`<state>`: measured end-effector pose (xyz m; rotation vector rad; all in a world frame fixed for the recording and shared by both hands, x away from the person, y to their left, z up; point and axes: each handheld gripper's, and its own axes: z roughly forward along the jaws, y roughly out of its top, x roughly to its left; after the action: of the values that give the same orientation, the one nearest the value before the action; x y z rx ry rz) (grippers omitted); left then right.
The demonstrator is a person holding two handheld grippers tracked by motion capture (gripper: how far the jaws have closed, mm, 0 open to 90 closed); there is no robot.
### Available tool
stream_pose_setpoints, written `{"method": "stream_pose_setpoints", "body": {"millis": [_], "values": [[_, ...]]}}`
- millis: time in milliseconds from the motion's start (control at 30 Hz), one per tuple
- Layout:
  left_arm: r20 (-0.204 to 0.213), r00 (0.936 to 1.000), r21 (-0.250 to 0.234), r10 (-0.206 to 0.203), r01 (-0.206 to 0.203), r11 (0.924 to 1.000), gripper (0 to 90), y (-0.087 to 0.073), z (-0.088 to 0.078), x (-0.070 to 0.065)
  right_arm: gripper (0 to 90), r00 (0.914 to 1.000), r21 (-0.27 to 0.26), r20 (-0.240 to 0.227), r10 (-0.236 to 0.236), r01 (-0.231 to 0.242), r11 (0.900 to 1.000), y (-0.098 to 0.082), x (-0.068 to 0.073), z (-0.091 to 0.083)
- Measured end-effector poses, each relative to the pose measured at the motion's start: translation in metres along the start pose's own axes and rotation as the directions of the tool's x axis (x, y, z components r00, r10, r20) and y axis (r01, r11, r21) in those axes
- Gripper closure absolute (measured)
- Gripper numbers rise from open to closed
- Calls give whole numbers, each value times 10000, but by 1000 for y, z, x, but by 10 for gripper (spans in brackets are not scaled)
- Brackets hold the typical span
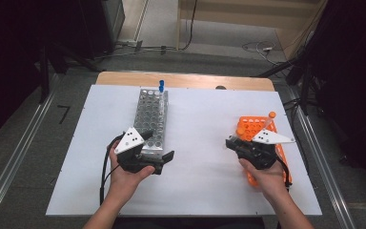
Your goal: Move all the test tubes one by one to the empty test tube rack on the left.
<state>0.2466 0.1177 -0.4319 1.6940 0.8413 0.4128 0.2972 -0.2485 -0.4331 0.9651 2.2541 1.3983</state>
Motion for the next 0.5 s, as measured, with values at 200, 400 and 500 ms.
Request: {"method": "stream_pose_setpoints", "body": {"millis": [200,400,500], "values": [[248,9997,-13,22,-22,10000,16,1,2,-5,732,9986,199,-430,-301,310,9993,-1,17,8],[488,9987,26,131,-132,9999,32,2,6,-10,733,9954,409,-813,-498,532,9977,-3,31,16],[644,9977,16,193,-195,9998,42,3,8,-14,733,9931,476,-1017,-576,627,9969,-3,38,19]]}}
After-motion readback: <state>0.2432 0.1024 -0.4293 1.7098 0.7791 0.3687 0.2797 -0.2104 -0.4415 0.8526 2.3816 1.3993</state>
